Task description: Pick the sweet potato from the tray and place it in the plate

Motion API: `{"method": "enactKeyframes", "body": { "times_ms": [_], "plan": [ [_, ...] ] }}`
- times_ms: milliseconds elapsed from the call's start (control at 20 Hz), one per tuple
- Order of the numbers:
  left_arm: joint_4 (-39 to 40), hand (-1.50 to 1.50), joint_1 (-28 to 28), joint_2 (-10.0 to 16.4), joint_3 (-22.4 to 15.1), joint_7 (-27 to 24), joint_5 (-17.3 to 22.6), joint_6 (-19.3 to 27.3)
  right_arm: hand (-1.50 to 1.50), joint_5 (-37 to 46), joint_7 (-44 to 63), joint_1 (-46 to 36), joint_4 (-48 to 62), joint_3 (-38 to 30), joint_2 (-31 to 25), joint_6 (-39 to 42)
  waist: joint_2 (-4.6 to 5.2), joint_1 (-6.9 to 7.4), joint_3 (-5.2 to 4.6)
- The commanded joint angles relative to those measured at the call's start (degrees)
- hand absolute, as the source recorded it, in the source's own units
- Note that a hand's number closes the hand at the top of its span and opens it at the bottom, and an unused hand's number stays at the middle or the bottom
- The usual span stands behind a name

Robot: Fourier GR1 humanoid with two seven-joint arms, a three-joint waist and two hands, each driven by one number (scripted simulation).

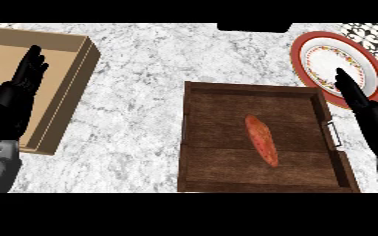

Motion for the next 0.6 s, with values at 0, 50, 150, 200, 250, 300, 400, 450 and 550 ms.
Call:
{"method": "enactKeyframes", "body": {
  "times_ms": [0, 50, 150, 200, 250, 300, 400, 450, 550],
  "plan": [
    [1.9, 0.0, 0.2, -1.6, 0.1, -1.3, 1.1, -1.2, 1.5, -3.6, 1.7, -5.6, -1.2, 2.1, 0.3, 7.0, 1.35, -0.12, 2.04],
    [1.4, 0.0, 0.9, -4.3, -1.6, -0.9, 0.9, 0.4, 1.5, -6.9, 0.2, -7.1, -1.0, 4.7, 1.9, 12.2, 1.62, 1.23, 2.08],
    [1.8, 0.0, -0.3, -5.0, -3.2, 0.7, 2.6, -2.0, 1.5, -12.8, -1.4, -10.1, -1.6, 8.9, 5.2, 20.7, 2.58, 3.7, 2.23],
    [2.3, 0.0, -0.6, -5.4, -3.9, 0.7, 2.2, -2.0, 1.5, -15.6, -2.4, -11.4, -2.0, 10.4, 6.5, 24.7, 3.16, 4.78, 2.35],
    [2.6, 0.0, -0.4, -6.4, -4.6, 0.9, 2.9, -2.5, 1.5, -18.6, -3.0, -12.3, -2.3, 11.4, 7.3, 28.6, 3.58, 5.52, 2.39],
    [3.2, 0.0, 0.9, -6.4, -4.9, 2.3, 3.8, -3.4, 1.5, 3.9, -9.5, -19.2, -8.4, 8.3, -6.4, 19.9, 0.76, 4.61, 1.38],
    [5.6, 0.0, 0.0, -9.3, -5.9, 2.3, 4.8, -3.6, -1.5, -6.6, -16.3, -16.3, 6.8, 7.0, 5.7, 20.9, 3.05, 2.57, 2.37],
    [5.2, 0.0, 0.5, -8.4, -4.9, 1.7, 4.9, -3.5, -1.5, -14.7, -16.5, -13.4, 7.7, 3.8, 7.0, 23.7, 3.21, 2.21, 2.5],
    [6.4, 0.0, -0.4, -9.8, -6.2, 2.8, 3.9, -2.7, -1.5, -16.6, -20.5, -14.6, 12.9, 5.4, 7.3, 31.6, 2.99, 1.97, 2.45]
  ]
}}
